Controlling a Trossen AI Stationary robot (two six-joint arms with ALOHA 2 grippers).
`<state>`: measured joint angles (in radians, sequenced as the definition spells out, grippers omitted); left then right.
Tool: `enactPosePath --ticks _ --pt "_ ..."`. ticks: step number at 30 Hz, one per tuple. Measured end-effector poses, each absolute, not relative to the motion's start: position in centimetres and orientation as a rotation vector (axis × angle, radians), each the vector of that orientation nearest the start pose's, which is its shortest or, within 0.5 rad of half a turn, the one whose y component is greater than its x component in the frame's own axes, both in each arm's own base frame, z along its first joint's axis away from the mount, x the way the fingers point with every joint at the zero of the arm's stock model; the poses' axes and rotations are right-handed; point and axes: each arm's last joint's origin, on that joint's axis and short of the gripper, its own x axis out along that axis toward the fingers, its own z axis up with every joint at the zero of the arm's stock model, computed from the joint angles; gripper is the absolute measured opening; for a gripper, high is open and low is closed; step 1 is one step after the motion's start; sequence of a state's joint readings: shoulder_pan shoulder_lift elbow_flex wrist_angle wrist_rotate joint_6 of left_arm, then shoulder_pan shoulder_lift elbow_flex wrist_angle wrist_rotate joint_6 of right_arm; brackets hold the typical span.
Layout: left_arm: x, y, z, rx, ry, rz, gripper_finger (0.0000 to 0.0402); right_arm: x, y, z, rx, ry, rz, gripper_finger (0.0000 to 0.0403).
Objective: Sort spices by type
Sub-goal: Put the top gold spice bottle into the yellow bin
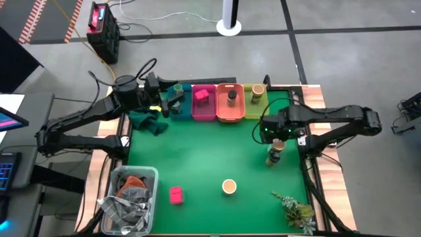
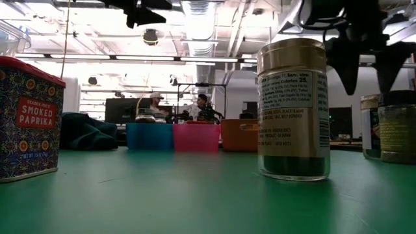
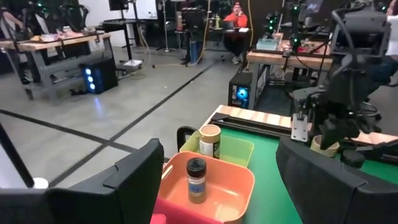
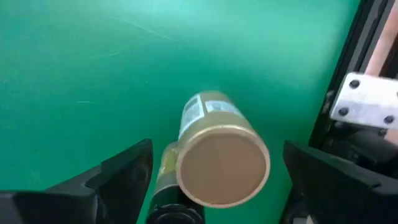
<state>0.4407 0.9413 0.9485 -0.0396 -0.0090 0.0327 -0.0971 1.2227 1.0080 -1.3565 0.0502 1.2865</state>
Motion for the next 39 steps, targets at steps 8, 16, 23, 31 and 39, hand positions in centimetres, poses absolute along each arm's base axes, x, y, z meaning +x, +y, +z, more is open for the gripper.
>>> enactPosePath --ticks 8,16,23,31,39 --pt "18.7 8.7 37.4 0.029 0.057 0.444 0.0295 18.2 -0.6 25.6 1.046 1.246 -1.093 0.0384" --pt "18.7 8.7 37.3 0.046 0.072 0.444 0.0295 17.7 -0.8 24.6 1.042 1.275 -1.146 0.0384" --pt "18.7 8.7 37.2 0.054 0.087 0.443 0.0295 18.2 -0.5 24.7 1.059 1.229 -1.104 0.0384" --pt "18.7 8.7 37.2 0.068 0.09 0.444 0.0295 18.5 -0.5 26.1 1.045 1.205 -1.107 0.0384" --pt "18.6 8.7 37.2 0.069 0.091 0.446 0.0295 17.9 -0.5 27.2 0.998 1.253 -1.115 0.0384"
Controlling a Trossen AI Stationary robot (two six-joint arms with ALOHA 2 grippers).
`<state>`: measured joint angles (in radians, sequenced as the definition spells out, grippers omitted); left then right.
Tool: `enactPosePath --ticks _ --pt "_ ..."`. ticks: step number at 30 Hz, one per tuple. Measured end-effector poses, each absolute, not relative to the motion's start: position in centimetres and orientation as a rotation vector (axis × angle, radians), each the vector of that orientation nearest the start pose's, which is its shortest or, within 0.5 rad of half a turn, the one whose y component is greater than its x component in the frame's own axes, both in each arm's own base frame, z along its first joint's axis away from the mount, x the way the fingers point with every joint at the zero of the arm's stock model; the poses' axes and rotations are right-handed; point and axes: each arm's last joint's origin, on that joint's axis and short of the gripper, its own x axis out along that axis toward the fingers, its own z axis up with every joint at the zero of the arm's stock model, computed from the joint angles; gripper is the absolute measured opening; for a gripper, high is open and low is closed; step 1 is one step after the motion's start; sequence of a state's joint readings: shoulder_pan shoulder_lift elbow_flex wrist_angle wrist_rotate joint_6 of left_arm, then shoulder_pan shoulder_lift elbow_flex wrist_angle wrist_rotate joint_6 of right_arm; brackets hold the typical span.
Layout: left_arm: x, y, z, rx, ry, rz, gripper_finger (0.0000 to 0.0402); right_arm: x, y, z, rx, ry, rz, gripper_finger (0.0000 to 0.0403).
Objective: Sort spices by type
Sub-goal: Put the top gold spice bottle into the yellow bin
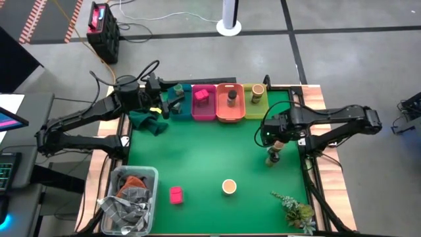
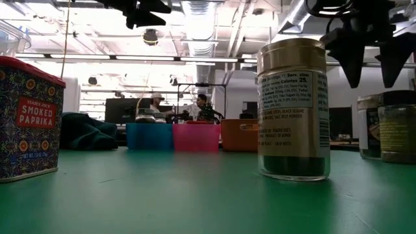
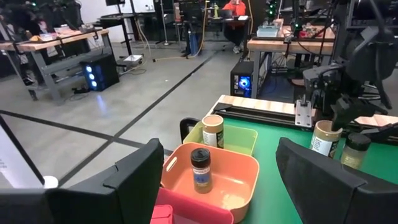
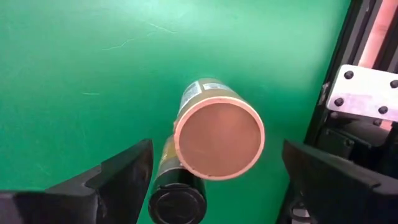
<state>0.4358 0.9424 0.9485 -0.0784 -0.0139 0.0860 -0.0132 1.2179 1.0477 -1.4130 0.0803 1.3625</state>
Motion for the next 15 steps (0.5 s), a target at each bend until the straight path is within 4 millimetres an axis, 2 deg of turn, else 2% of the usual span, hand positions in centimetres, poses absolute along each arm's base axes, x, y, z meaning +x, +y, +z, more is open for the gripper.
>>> enactPosePath --ticks 3,7,15 --pt "18.6 8.7 37.1 0.069 0.092 0.448 0.0295 17.9 -0.5 26.8 0.995 1.257 -1.116 0.0384" --pt "18.6 8.7 37.0 0.067 0.103 0.447 0.0295 17.7 -0.6 25.3 1.002 1.29 -1.118 0.0384" --pt "18.6 8.7 36.7 0.06 0.133 0.445 0.0295 18.1 -0.5 23.0 1.048 1.243 -1.088 0.0384"
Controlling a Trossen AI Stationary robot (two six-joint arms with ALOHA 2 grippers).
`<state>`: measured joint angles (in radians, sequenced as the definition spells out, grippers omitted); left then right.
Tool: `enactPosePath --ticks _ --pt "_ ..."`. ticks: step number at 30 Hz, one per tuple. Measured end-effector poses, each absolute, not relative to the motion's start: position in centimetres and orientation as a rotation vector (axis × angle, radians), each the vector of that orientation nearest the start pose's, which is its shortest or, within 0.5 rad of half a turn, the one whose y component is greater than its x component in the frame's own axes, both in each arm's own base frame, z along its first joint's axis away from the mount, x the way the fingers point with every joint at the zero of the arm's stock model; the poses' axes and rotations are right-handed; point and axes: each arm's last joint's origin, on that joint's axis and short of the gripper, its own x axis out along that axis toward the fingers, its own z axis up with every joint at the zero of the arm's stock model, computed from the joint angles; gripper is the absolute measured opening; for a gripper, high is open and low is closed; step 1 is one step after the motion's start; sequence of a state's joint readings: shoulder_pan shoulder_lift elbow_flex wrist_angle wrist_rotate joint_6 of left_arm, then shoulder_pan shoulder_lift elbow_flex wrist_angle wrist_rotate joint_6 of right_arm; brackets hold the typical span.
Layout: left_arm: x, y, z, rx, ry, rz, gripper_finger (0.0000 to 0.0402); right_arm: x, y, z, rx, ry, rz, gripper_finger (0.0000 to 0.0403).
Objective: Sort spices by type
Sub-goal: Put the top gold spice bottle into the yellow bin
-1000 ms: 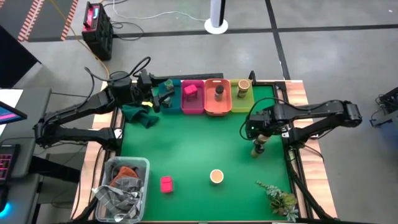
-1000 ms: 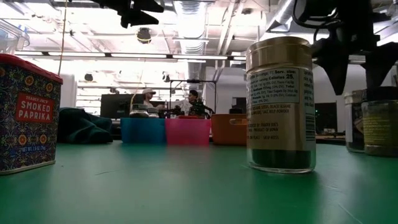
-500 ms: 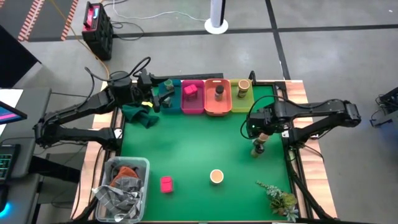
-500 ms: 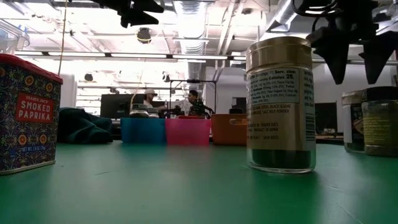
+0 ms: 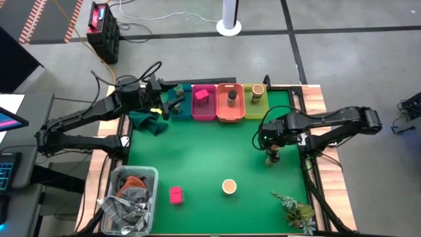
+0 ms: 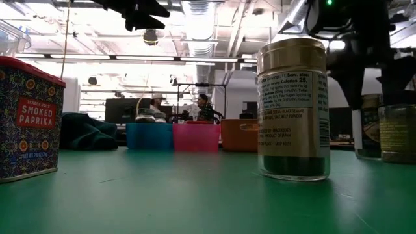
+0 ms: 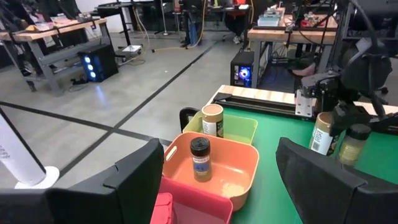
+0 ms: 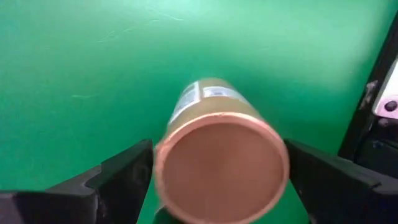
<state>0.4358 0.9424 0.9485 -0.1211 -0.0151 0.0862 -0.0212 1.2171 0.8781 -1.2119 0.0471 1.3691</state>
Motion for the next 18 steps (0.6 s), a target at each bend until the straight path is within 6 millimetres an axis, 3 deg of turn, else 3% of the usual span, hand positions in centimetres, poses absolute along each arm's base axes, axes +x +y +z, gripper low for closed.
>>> enactPosePath --ticks 7,15,18 --pt "18.6 8.7 36.7 0.082 0.139 0.443 0.0295 17.8 -0.5 21.2 1.063 1.25 -1.094 0.0379" --pt "18.6 8.8 36.7 0.088 0.141 0.465 0.0295 18.2 -0.5 20.4 1.084 1.21 -1.056 0.0306" --pt "18.6 8.8 36.7 0.088 0.142 0.469 0.0295 18.4 -0.5 20.4 1.081 1.2 -1.036 0.0304"
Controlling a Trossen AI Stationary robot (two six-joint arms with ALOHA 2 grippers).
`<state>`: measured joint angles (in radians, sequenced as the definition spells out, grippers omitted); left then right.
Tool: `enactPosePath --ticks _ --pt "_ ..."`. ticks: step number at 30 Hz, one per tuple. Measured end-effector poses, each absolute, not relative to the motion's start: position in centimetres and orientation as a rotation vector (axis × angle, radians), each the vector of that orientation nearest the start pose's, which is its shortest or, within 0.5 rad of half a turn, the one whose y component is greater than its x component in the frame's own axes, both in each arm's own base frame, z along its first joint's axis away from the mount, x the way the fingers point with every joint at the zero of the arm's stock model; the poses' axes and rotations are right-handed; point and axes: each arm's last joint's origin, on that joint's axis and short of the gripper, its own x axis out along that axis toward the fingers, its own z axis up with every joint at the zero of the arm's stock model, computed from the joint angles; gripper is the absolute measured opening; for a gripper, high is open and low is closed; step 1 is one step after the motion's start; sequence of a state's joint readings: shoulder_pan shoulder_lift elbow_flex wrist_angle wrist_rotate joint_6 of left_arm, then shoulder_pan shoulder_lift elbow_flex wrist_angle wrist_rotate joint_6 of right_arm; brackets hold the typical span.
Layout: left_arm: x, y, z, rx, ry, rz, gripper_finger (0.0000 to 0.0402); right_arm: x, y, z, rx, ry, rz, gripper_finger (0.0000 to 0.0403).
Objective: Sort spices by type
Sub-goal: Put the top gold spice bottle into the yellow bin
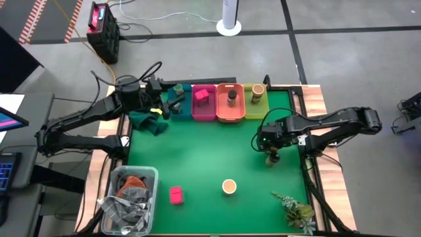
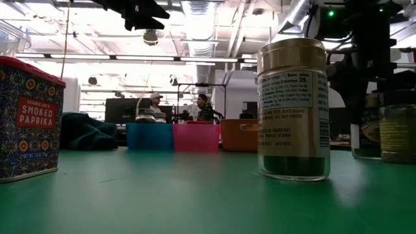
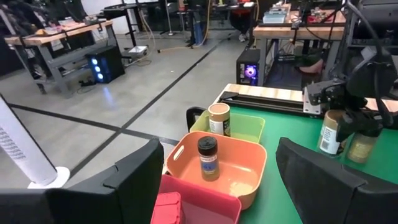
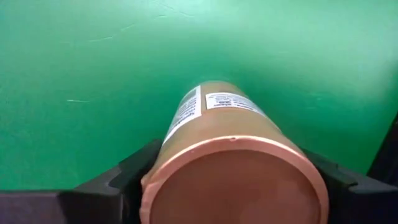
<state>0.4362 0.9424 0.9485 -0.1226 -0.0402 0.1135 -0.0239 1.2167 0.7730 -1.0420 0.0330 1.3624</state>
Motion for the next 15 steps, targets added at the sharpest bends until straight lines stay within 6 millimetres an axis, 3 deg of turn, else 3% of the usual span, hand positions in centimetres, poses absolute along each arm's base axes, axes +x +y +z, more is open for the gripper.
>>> enactPosePath --ticks 6,10,15 --pt "18.6 9.3 36.5 0.022 0.143 0.516 0.0295 19.3 -1.7 22.2 1.074 1.145 -0.98 0.0304" --pt "18.9 10.6 35.9 -0.101 0.142 0.539 0.0295 19.8 -3.6 24.9 1.03 1.079 -0.976 0.0304" --pt "19.7 12.0 34.3 -0.241 0.211 0.449 0.0295 19.7 -6.8 28.5 0.964 0.964 -1.007 0.0304"
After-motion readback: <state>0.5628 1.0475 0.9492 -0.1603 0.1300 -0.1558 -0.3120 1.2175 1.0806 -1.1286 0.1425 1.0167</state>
